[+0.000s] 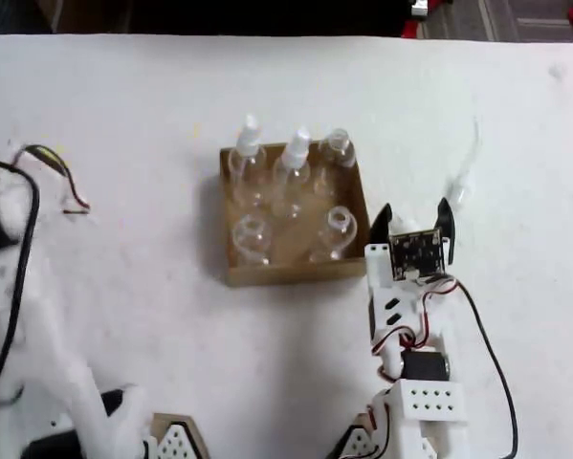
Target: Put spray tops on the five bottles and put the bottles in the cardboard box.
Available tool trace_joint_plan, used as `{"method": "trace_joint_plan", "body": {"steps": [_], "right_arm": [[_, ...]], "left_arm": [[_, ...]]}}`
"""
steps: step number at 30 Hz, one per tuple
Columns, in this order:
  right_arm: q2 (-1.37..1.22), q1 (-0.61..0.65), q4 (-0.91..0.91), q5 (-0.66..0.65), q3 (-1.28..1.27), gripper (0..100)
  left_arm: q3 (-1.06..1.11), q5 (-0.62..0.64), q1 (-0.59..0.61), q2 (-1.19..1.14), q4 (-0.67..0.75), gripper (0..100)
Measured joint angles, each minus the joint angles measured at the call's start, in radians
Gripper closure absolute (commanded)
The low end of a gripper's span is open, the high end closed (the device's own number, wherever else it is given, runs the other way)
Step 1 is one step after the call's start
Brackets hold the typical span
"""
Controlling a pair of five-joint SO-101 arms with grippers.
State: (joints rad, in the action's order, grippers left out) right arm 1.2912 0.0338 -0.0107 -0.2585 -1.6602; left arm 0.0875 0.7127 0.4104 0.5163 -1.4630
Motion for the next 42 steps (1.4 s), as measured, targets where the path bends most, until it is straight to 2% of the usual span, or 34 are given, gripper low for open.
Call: {"method": "trace_joint_plan", "body": {"steps": [3, 7, 10, 14, 16, 25, 30, 33, 35, 38, 42], "right_arm": [[0.000, 0.000, 0.000, 0.000, 0.000, 73.8], [0.000, 0.000, 0.000, 0.000, 0.000, 73.8], [0.000, 0.000, 0.000, 0.000, 0.000, 73.8], [0.000, 0.000, 0.000, 0.000, 0.000, 73.8], [0.000, 0.000, 0.000, 0.000, 0.000, 73.8], [0.000, 0.000, 0.000, -0.002, 0.000, 73.8], [0.000, 0.000, 0.000, -0.002, 0.000, 73.8], [0.000, 0.000, 0.000, -0.002, 0.000, 73.8], [0.000, 0.000, 0.000, -0.002, 0.000, 73.8], [0.000, 0.000, 0.000, -0.002, 0.000, 73.8], [0.000, 0.000, 0.000, -0.002, 0.000, 73.8]], "left_arm": [[-0.143, -0.068, -0.086, 0.074, -0.009, 98], [-0.258, -0.180, -0.264, 0.137, 0.008, 98], [-0.270, -0.338, -0.387, 0.152, 0.092, 98], [-0.270, -0.522, -0.468, 0.152, 0.167, 98], [-0.270, -0.572, -0.516, 0.152, 0.169, 98], [-0.242, -0.600, -0.784, 0.215, 0.049, 98], [-0.094, -0.629, -0.873, 0.353, 0.066, 98], [0.078, -0.686, -0.885, 0.443, 0.143, 98], [0.207, -0.698, -0.864, 0.491, 0.242, 98], [0.350, -0.701, -0.796, 0.574, 0.473, 98], [0.466, -0.707, -0.776, 0.608, 0.763, 98]]}}
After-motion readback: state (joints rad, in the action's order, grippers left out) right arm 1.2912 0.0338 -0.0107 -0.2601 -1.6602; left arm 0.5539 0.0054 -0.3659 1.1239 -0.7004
